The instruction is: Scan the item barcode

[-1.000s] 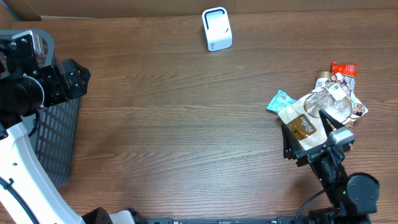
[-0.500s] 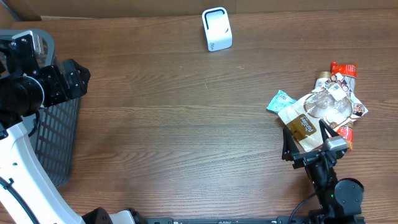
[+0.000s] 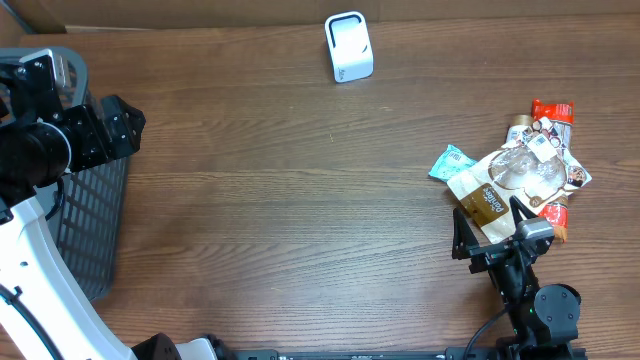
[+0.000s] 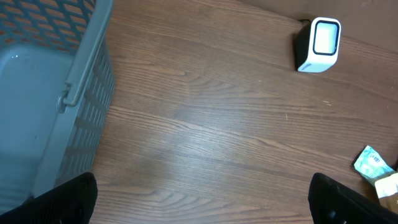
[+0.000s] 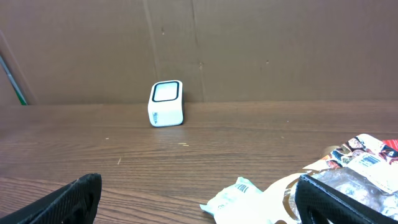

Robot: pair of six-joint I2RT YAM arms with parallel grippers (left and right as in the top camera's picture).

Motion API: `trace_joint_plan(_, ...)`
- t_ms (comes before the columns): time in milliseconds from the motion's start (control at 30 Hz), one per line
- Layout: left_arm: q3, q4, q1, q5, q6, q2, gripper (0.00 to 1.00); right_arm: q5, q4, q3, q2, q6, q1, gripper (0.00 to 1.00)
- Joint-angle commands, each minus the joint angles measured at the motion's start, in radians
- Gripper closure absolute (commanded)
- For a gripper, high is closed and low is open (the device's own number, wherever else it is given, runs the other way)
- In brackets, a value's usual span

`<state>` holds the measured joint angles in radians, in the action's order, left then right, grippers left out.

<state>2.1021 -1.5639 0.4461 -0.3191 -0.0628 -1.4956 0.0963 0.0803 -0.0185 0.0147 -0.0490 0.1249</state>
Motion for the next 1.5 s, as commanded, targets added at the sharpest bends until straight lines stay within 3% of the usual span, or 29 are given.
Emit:
trace_joint_plan(0,0.001,0.001,0.002,-0.011,-0.020,-0.005,0.01,-0.010,-0.005,0.011,-0.012,-0.004,0.004,0.00)
trace_joint_plan(733,0.001,0.001,0.002,-0.010,-0.021,-0.005,0.01,-0.010,-0.004,0.011,-0.012,-0.004,0.004,0.00)
trace_joint_plan(967,-0.031,0.038,-0.021,0.093,-0.020,0.074,0.00,-0.010,-0.005,0.011,-0.012,-0.004,0.004,0.00)
trace_joint_plan(1067,-0.193,0.238,-0.095,0.085,-0.021,0.177,0.00,-0.010,-0.004,0.011,-0.012,-0.004,0.004,0.00)
trace_joint_plan(1233,-0.635,0.749,-0.243,0.086,-0.047,0.403,0.00,-0.010,-0.004,0.011,-0.012,-0.004,0.004,0.00)
trace_joint_plan(1467,-1.264,1.309,-0.275,0.057,-0.042,0.715,0.00,-0.010,-0.005,0.011,-0.012,-0.004,0.004,0.00)
